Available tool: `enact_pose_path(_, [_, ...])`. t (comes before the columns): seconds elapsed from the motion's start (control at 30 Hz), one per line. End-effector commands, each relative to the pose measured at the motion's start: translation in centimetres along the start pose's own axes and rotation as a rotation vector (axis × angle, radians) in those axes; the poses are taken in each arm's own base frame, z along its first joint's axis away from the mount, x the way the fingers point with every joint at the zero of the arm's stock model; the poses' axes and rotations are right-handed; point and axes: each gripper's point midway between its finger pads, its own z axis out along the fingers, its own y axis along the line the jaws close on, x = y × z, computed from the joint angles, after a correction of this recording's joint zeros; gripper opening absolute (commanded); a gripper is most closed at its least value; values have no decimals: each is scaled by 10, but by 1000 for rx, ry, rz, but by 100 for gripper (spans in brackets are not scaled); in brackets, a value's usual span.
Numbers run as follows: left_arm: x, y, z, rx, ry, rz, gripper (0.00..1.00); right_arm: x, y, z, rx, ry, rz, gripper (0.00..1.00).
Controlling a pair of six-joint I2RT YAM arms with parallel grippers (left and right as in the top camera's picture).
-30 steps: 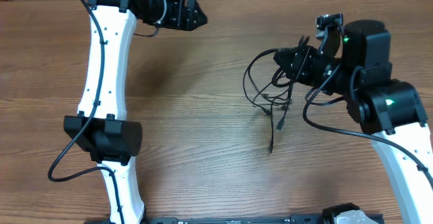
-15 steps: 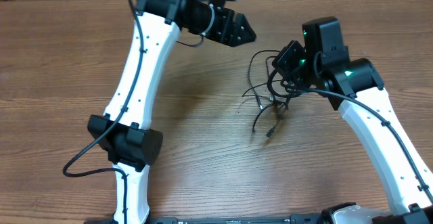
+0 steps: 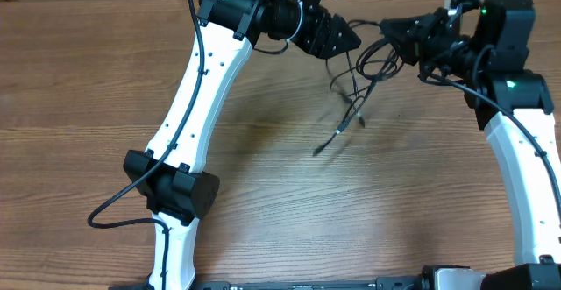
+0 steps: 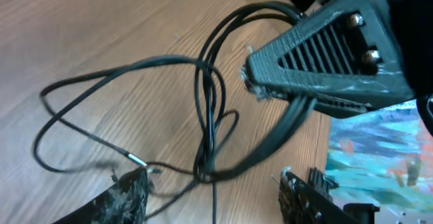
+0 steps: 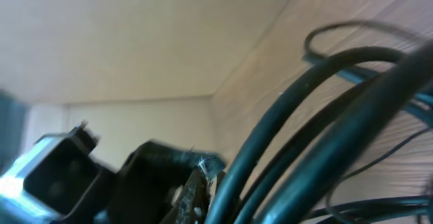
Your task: Untangle cables
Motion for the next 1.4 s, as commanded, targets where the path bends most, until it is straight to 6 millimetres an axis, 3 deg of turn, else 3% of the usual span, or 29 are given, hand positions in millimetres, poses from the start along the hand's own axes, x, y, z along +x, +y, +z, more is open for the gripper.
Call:
enact_pose_path(0.0, [-6, -16, 10, 54, -18, 94, 60, 17, 25, -4, -95, 117, 13, 4])
enact_pose_path(0.43, [-7, -32, 42, -44, 3, 207, 59, 22, 31, -5, -124, 151, 0, 4])
enact_pose_path(0.83, [-11, -21, 19, 38, -31, 188, 60, -12, 20, -21, -104, 39, 5, 4])
enact_pose_path(1.0, [-12, -41, 16, 152, -46, 234, 61, -18, 19, -22, -99, 14, 12, 4])
enact_pose_path(1.37, [-15, -66, 34, 184, -56, 303, 64, -21, 35, -23, -152, 0, -27, 4])
